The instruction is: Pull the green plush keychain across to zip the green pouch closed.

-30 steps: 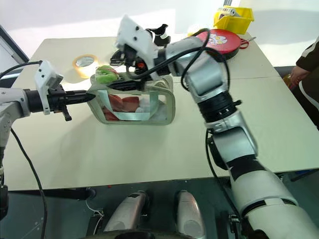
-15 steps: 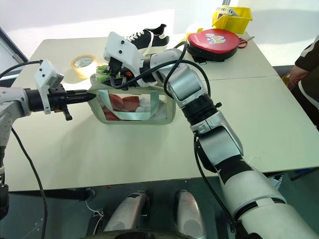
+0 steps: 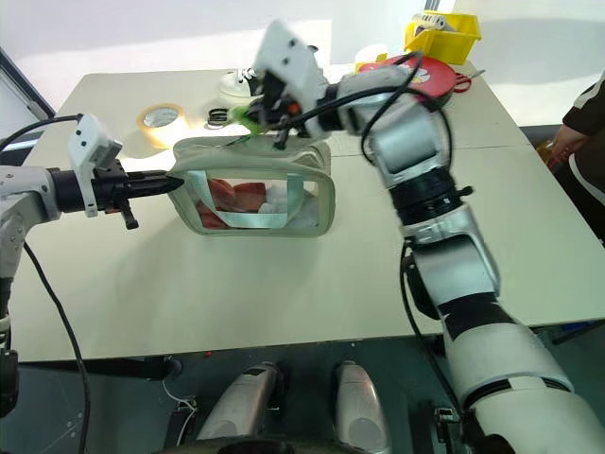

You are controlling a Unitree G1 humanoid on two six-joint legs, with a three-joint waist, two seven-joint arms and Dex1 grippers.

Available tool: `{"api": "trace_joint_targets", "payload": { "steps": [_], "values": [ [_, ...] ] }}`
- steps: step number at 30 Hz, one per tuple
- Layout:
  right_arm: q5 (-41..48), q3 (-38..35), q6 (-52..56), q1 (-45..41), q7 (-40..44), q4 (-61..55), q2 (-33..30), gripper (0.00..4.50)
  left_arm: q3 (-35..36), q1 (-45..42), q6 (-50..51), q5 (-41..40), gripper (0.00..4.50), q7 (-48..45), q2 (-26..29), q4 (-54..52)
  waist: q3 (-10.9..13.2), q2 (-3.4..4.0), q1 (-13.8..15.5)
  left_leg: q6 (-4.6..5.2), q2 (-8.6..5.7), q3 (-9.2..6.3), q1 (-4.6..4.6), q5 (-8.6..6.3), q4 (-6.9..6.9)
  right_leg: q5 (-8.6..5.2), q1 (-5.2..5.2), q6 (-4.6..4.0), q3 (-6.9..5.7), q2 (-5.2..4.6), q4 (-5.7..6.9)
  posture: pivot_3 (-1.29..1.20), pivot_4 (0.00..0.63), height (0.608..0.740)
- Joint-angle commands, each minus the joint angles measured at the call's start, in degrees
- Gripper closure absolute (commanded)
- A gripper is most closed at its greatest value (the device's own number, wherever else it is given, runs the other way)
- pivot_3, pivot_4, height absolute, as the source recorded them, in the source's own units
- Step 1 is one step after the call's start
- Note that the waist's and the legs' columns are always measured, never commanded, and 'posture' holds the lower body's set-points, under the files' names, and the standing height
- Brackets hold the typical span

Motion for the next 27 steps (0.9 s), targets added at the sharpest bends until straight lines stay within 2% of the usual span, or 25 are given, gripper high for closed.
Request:
{"api": "trace_joint_targets", "payload": {
  "steps": [1,7,13,16,20,23,27],
  "values": [
    [0.4,-3.6,3.1,0.9,-0.2,-5.5,-5.8,4.4,1.6,-0.6,-1.1,0.1,4.5,-0.3,0.8,-0.2,0.0,0.0,0.0,0.0,0.0,0.0,0.0,0.0,-0.01,0.0,0.0,0.0,0.0,0.0,0.0,0.0,0.15,0.74],
    [-3.5,-4.9,1.6,6.3,-5.0,-5.9,-14.2,4.4,1.3,-1.0,-1.1,0.3,4.5,-0.7,0.9,0.2,0.0,0.0,0.0,0.02,0.01,0.01,0.0,-0.01,0.01,-0.03,0.03,-0.04,0.0,-0.04,-0.06,0.0,0.15,0.74],
    [-10.5,-0.5,-5.1,15.1,-8.2,-6.0,-18.9,4.4,0.8,-1.8,-0.9,0.7,4.5,-0.9,0.8,0.5,0.0,-0.02,0.0,0.06,0.02,0.02,-0.03,0.01,0.01,-0.04,0.04,-0.05,-0.01,-0.04,-0.1,0.0,0.15,0.74],
    [-11.0,2.4,-5.5,23.6,-10.7,-7.1,-14.4,4.4,0.4,-2.0,-0.9,0.8,4.5,-1.0,0.7,0.6,0.0,-0.06,0.0,0.09,0.05,0.02,0.0,0.01,0.02,-0.04,0.09,-0.05,-0.02,-0.04,-0.11,0.0,0.15,0.74],
    [-10.7,4.6,-3.6,29.8,-12.8,-8.7,-7.6,4.4,0.2,-2.3,-0.8,1.0,4.5,-1.0,0.7,0.6,0.0,-0.02,-0.3,0.12,0.05,0.03,-0.01,0.03,0.03,-0.03,0.06,-0.03,0.0,-0.03,-0.06,0.0,0.15,0.74],
    [-9.6,4.0,-0.7,31.0,-14.6,-9.9,-3.3,4.4,0.5,-1.8,-0.4,0.9,4.5,-0.9,0.9,0.0,0.0,-0.05,-0.2,0.12,0.05,0.02,0.0,0.04,0.07,-0.02,0.07,-0.01,-0.01,-0.01,-0.04,0.0,0.15,0.74],
    [-8.9,2.6,1.7,30.3,-15.7,-10.7,-1.3,4.4,1.1,-1.1,0.1,0.7,4.5,-0.7,0.9,-0.8,0.0,-0.07,-0.1,0.11,0.05,0.01,0.02,0.03,0.09,-0.02,0.1,-0.02,-0.01,0.0,-0.06,0.0,0.15,0.74]
  ]
}}
